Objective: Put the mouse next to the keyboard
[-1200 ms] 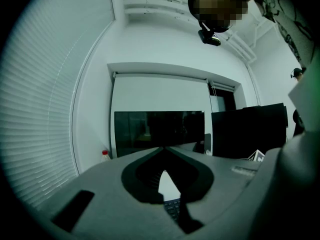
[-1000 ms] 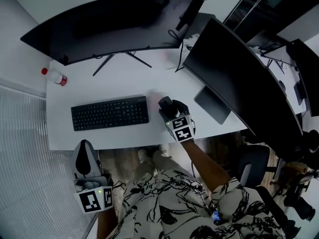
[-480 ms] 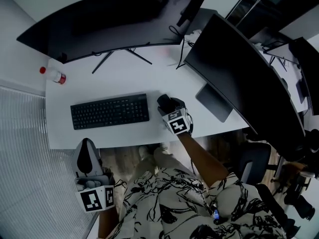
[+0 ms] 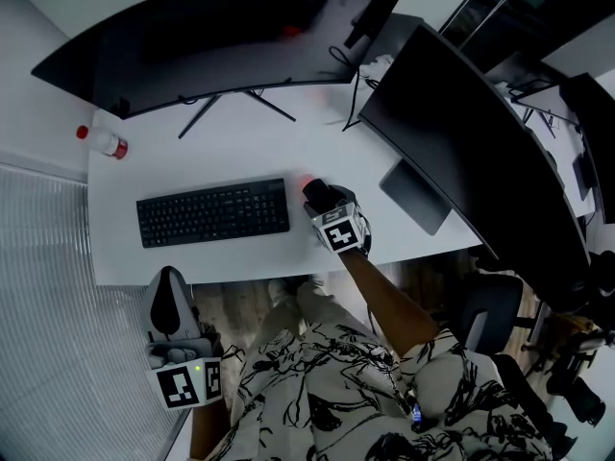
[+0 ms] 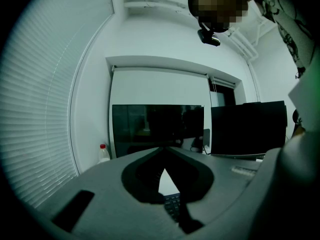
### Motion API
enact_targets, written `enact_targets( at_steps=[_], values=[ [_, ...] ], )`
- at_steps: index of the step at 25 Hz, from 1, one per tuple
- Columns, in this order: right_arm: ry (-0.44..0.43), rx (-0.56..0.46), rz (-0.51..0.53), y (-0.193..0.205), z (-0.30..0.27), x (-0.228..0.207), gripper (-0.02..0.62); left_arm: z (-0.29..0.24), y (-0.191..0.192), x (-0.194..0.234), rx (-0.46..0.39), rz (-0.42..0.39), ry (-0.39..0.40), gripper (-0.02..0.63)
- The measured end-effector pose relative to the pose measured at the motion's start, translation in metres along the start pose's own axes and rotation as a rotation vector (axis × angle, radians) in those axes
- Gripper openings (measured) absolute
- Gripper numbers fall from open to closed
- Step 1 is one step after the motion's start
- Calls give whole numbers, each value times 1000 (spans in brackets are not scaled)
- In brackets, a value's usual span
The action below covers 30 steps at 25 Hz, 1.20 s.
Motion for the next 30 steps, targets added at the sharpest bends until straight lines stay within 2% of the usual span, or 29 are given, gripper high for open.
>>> enact_targets(
  at_steps=[18,24,30],
  values=[
    [-4,2,-14,-4,-8,1,302,3,4,1,12,15,-11,-3],
    [-13,19,2,-5,-10,2,304,6,4,3,2,16,-13,-3],
    [-34,-7,38,-6,-7,1,310,7,2,3,-11,24,-10,-2]
  ],
)
Point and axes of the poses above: the fingertips, and each gripper's own axes: z backward along the fingers, x to its left, y out of its underside, the point moved 9 cm from there along z, backward along the fingers, and after that the axes turned 9 degrees about x, right-handed, at the moved point
